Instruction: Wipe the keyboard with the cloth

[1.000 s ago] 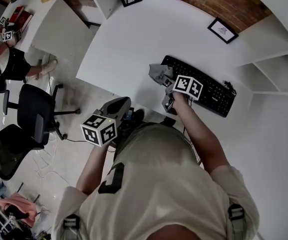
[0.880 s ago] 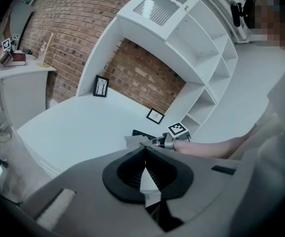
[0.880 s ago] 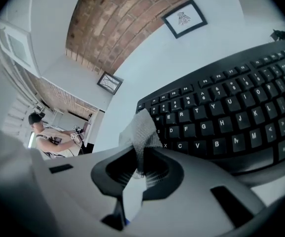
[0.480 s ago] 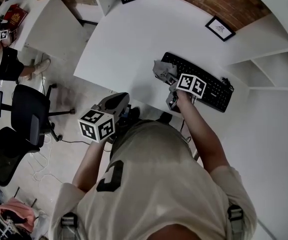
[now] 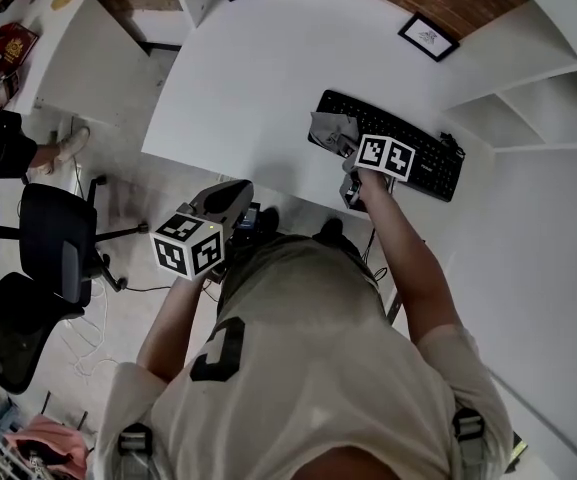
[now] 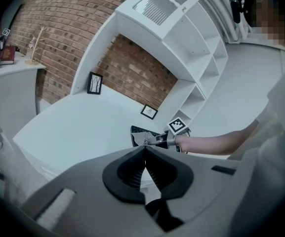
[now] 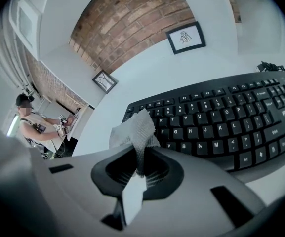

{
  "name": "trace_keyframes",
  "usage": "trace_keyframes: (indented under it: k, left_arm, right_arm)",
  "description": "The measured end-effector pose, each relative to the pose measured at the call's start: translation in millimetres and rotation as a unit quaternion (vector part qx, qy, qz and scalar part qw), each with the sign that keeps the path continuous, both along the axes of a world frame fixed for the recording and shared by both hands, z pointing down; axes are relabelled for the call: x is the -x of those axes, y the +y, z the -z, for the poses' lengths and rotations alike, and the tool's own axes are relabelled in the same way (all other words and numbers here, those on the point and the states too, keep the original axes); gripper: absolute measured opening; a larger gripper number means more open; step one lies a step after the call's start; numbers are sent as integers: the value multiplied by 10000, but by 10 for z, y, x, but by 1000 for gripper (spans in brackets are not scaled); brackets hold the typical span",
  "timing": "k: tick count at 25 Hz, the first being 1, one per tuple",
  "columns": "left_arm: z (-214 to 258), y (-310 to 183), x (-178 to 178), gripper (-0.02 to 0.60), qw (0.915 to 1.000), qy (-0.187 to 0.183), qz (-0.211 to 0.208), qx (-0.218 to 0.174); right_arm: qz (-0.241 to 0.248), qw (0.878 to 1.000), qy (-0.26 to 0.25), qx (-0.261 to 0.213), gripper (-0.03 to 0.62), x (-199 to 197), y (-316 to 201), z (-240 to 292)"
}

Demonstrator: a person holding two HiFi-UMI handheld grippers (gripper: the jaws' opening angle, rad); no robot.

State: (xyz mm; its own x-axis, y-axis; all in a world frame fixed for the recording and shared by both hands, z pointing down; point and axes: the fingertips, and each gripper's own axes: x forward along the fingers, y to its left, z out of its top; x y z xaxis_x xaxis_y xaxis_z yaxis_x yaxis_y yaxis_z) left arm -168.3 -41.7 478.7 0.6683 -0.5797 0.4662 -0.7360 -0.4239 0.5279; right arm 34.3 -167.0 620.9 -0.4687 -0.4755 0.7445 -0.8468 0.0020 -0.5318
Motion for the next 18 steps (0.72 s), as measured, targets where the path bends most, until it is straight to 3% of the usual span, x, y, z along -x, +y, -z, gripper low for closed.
trace_keyframes:
  k: [6,18]
  left_arm:
    - [130,-16,-211,5,9998,33,169,-135]
    - [181,45,-765,5,9998,-78,5,-163]
  right_arm:
    - [84,10000,-23,3,15,-203,104,-24]
    - [135,9998,-100,-115,15,-630,181,-40]
